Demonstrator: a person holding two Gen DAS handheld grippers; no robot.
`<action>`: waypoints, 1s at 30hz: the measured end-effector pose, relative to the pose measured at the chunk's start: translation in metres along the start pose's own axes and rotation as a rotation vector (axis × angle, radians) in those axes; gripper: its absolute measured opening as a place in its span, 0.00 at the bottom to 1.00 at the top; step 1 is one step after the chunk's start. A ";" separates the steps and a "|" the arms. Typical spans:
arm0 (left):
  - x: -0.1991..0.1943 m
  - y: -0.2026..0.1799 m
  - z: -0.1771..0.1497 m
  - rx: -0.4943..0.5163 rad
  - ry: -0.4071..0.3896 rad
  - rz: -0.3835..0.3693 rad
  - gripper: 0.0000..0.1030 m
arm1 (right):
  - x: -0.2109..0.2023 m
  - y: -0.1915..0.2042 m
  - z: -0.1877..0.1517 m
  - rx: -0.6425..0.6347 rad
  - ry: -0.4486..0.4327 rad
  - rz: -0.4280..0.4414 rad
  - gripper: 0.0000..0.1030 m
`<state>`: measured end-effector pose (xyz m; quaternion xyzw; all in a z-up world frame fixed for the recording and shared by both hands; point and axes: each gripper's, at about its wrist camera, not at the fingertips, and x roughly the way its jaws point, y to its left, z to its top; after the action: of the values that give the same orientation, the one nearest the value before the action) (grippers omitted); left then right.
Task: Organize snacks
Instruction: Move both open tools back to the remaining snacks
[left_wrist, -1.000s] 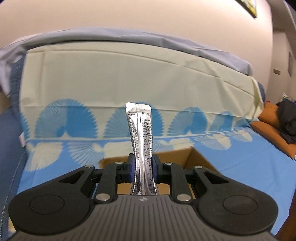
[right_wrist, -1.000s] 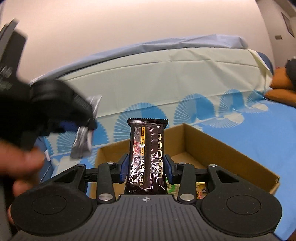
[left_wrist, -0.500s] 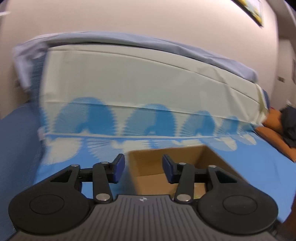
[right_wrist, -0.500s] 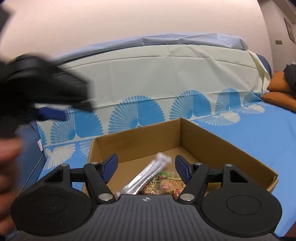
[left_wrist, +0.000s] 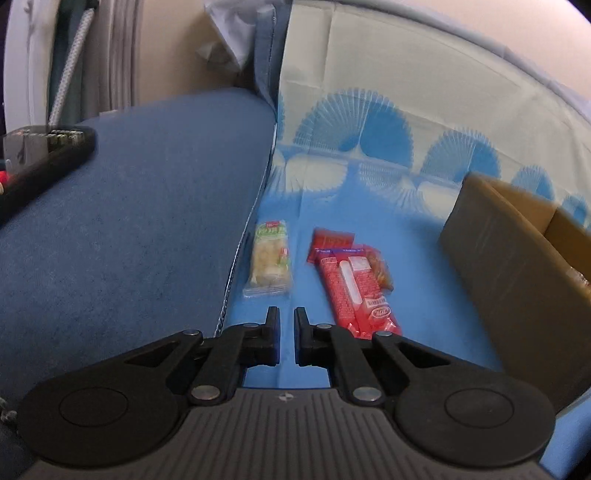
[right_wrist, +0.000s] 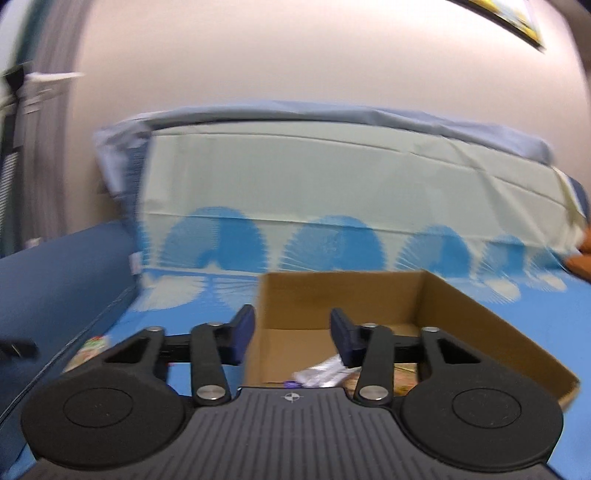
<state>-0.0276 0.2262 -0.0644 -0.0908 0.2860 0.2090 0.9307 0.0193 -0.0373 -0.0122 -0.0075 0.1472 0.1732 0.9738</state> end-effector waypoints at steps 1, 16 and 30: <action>-0.001 -0.001 0.002 0.003 -0.035 0.001 0.08 | -0.004 0.007 -0.002 -0.022 -0.008 0.032 0.36; 0.034 -0.007 0.012 -0.032 -0.186 0.108 0.09 | 0.008 0.075 -0.023 -0.131 0.135 0.356 0.39; 0.041 -0.011 0.015 -0.046 -0.247 0.097 0.24 | 0.156 0.156 -0.063 -0.123 0.484 0.450 0.80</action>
<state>0.0154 0.2346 -0.0744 -0.0717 0.1687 0.2698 0.9453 0.0877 0.1578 -0.1121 -0.0744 0.3616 0.3854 0.8457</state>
